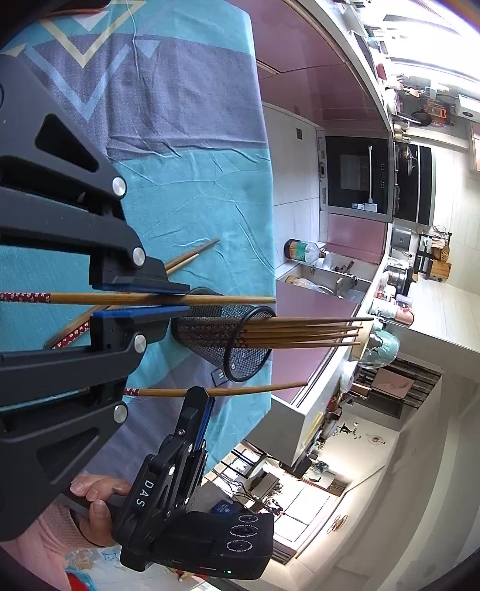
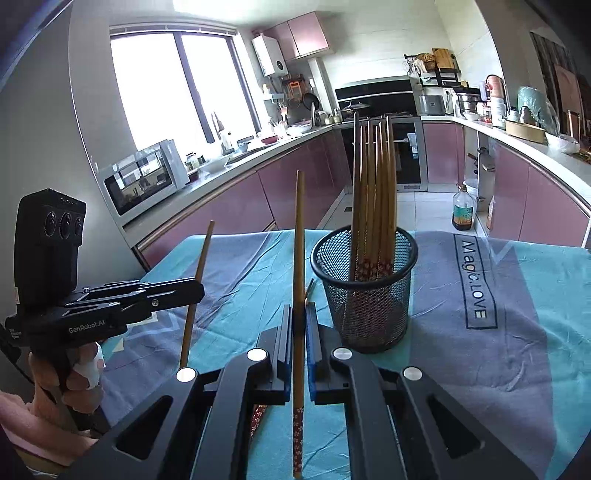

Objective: Organize utensils
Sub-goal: 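Raise the chopstick upright and insert it into the mesh cup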

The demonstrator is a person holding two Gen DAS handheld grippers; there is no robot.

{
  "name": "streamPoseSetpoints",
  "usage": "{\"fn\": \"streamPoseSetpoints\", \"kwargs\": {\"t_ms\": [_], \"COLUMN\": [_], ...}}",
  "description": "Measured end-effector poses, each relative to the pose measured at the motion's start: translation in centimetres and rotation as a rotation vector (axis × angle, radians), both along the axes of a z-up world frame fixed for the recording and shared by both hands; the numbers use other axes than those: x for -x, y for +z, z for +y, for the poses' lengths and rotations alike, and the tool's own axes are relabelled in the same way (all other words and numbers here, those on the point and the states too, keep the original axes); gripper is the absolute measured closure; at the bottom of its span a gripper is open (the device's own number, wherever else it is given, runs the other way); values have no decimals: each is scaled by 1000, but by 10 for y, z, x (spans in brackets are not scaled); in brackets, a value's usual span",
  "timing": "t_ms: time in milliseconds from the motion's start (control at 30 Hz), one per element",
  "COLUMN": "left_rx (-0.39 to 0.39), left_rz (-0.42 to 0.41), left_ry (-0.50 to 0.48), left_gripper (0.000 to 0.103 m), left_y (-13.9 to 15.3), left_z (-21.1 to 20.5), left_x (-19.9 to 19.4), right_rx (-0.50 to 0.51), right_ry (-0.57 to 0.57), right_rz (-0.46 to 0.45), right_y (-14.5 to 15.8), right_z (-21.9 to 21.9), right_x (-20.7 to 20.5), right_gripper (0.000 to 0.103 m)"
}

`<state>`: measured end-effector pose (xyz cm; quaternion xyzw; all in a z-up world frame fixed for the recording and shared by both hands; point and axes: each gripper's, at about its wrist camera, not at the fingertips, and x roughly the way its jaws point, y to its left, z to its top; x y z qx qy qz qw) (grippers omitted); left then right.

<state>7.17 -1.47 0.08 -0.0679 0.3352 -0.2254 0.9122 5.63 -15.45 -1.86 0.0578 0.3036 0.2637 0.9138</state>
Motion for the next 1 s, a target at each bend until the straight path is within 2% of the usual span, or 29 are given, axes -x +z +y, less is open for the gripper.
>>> {"fn": "streamPoseSetpoints", "kwargs": {"t_ms": [533, 1000], "left_rx": [66, 107], "left_rz": [-76, -142], "left_ry": [-29, -40], "left_gripper": [96, 96], "left_y": [38, 72], "left_z": [2, 2], "left_x": [4, -12], "right_rx": [-47, -43], "right_ry": [-26, -49], "right_rz": [-82, -170], "right_y": [26, 60], "right_z": [-20, -33], "right_x": [0, -10], "right_gripper": [98, 98]}}
